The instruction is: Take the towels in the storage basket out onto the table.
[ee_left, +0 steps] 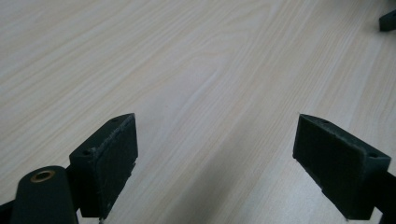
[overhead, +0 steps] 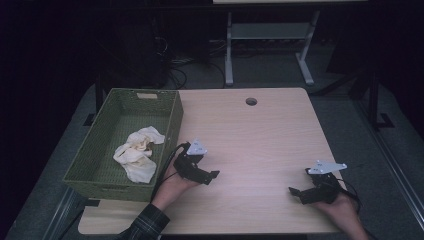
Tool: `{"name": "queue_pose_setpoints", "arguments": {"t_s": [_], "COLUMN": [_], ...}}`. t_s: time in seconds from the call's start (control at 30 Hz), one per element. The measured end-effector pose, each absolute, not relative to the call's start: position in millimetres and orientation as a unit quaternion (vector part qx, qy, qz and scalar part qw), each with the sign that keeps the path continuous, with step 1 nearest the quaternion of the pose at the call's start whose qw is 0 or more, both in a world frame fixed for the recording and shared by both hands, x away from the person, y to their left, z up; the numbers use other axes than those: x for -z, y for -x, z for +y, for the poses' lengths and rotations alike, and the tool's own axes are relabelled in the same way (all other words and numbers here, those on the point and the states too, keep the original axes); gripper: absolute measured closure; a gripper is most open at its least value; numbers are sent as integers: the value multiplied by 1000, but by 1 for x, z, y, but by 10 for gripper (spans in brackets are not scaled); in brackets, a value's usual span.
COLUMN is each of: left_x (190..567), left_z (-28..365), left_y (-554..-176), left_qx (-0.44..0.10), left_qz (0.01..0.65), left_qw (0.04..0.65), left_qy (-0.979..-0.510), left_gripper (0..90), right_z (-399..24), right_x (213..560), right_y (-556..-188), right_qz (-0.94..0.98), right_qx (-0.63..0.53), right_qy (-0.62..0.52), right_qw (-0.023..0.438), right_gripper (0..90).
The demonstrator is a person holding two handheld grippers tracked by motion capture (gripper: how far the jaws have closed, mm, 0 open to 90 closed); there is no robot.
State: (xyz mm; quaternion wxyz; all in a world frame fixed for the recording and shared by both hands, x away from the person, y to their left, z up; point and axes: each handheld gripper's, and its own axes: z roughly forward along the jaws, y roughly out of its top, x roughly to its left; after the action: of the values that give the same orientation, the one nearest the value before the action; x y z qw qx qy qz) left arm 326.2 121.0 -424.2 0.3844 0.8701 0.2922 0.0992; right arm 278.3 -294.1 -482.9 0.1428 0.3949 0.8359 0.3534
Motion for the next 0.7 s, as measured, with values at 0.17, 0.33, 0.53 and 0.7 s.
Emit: {"name": "queue_pose_setpoints", "arguments": {"t_s": [0.17,0.33,0.53,0.7], "left_x": [418,412,402,398], "left_z": [120,120,120,120], "left_y": [-328,-329,-329,-330], "left_qx": [-97,-93,-90,-89], "left_qz": [289,287,282,276], "left_qw": [373,373,378,381], "left_qy": [-877,-877,-877,-878], "left_gripper": [130,130,130,131], "right_z": [-294,-294,-294,-294], "right_x": [483,483,483,483], "right_y": [-278,-278,-278,-278], "right_qz": [836,836,836,836], "right_qx": [-353,-353,-353,-354], "right_qy": [-395,-395,-395,-395], "right_qw": [143,143,143,143], "right_gripper": [22,22,22,22]}}
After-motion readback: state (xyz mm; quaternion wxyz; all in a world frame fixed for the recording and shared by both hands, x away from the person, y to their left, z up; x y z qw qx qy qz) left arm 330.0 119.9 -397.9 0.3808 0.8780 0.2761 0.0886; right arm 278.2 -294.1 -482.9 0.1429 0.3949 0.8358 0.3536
